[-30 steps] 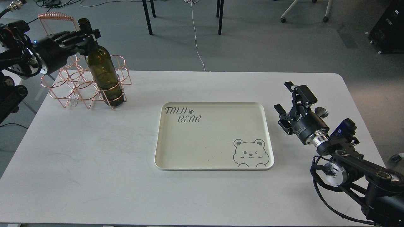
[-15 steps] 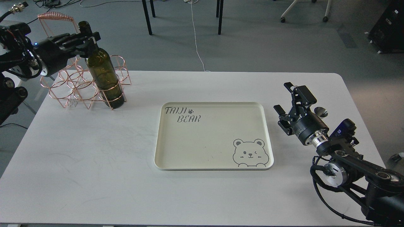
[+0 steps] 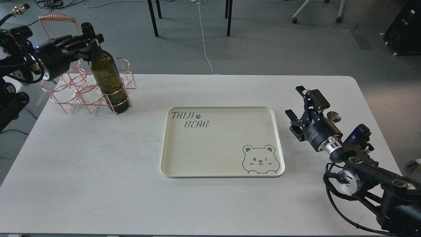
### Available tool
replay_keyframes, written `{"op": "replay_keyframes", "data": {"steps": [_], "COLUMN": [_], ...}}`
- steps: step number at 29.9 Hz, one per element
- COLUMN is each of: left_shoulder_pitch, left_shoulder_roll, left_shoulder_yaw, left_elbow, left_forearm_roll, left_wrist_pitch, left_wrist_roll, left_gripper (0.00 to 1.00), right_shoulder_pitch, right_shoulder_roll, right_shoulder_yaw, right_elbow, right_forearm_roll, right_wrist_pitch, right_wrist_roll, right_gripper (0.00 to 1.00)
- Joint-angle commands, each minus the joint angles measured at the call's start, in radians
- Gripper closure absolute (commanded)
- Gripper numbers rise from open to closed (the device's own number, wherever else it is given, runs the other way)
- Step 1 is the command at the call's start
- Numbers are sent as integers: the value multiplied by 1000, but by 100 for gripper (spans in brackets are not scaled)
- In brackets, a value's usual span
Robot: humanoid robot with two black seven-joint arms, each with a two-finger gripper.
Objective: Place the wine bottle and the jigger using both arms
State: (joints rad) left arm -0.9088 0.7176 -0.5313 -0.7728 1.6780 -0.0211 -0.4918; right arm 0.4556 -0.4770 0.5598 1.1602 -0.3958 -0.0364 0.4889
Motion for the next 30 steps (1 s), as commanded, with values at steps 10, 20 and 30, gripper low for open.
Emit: {"op": "replay_keyframes", "data": {"steps": [10, 20, 30], "left_shoulder_pitch": [-2, 14, 171], "left_shoulder_roll": [3, 31, 206], "left_shoulder_yaw": [-3, -3, -48], "left_elbow": [3, -3, -160], "left_forearm_roll": [-6, -12, -118], "left_wrist_pitch": [4, 1, 1], "left_wrist_roll": [3, 3, 3], "left_gripper": [2, 2, 2], "right_shoulder_pitch": [-2, -2, -3], "right_shoulder_roll": [0, 0, 0], "right_shoulder_yaw": [2, 3, 14], "right_elbow": [-1, -1, 1], "right_forearm_roll": [0, 0, 0], "right_wrist_pitch": [1, 0, -2], "right_wrist_roll": [0, 0, 0], "right_gripper": [1, 1, 1]}}
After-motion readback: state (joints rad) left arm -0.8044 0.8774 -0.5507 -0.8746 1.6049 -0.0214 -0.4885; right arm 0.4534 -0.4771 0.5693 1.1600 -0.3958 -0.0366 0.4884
